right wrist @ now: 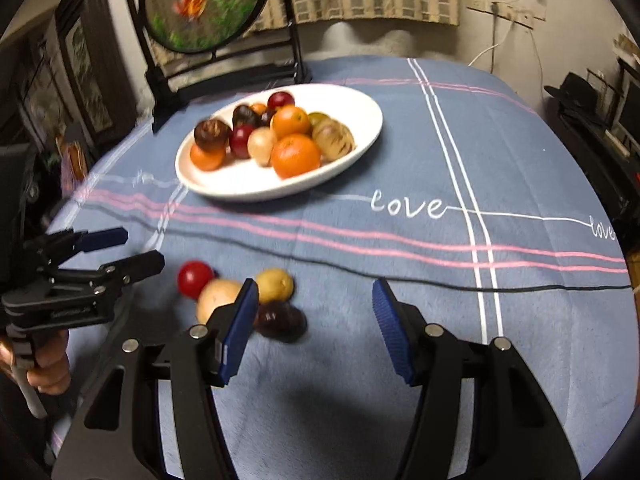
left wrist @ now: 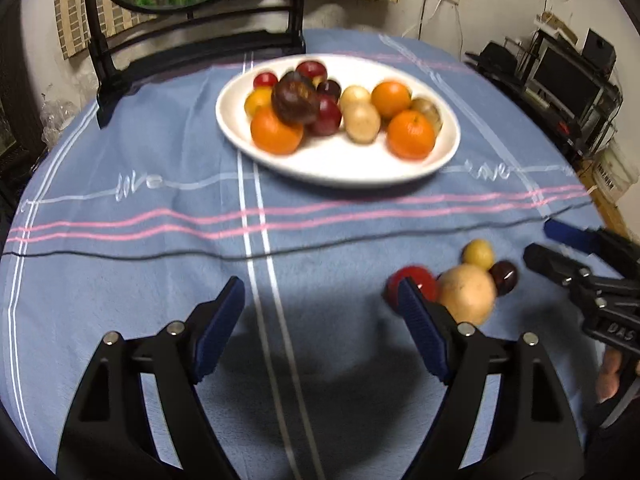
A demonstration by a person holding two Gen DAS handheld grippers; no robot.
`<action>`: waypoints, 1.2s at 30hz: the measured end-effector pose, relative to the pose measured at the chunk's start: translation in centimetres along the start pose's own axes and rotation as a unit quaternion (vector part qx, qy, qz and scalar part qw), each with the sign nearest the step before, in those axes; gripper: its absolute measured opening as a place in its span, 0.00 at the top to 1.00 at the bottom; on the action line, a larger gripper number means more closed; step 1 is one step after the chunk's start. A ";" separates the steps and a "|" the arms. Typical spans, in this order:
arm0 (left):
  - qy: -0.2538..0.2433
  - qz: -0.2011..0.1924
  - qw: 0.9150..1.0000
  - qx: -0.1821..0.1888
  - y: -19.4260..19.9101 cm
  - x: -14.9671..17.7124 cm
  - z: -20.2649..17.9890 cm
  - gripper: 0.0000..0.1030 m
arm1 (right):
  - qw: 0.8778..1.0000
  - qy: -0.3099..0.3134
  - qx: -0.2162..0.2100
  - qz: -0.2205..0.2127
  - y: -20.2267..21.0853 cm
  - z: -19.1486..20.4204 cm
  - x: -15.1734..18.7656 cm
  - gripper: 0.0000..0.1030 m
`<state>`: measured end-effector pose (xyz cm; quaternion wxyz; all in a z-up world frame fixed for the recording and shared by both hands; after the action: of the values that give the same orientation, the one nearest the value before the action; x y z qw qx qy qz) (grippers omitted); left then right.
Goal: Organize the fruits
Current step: 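Withdraw both grippers from the plate back toward the fruit pile, then grasp a dark plum with the right gripper while the left grasps a red tomato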
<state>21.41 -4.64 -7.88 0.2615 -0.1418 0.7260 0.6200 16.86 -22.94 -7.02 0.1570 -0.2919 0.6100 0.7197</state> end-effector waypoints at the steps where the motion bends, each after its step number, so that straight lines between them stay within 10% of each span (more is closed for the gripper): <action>1: -0.002 0.006 1.000 0.000 -0.3 0.1 0.0 0.22 | 1.000 0.009 0.005 0.005 -0.1 0.1 0.2 0.42; 31: -0.006 0.039 0.999 0.032 -1.4 1.0 0.0 0.21 | 0.987 0.154 0.014 0.044 -1.3 3.8 2.7 0.42; 36: -0.008 0.040 0.999 0.033 -1.4 1.1 -0.1 0.20 | 0.984 0.168 0.009 0.057 -2.0 4.6 3.2 0.59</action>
<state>21.22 -4.90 -9.60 0.2474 -0.0990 0.7489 0.6068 14.50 -18.51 -10.18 0.0134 -0.3722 0.6498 0.6626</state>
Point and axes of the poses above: each gripper's, at about its wrist camera, not at the fingertips, and y roughly against the way its jaws point, z to its left, x to its underside, the point moved 5 cm from there along -y, roughly the way its jaws point, and after that the axes turned 4 degrees about y, right-handed, at the moved point
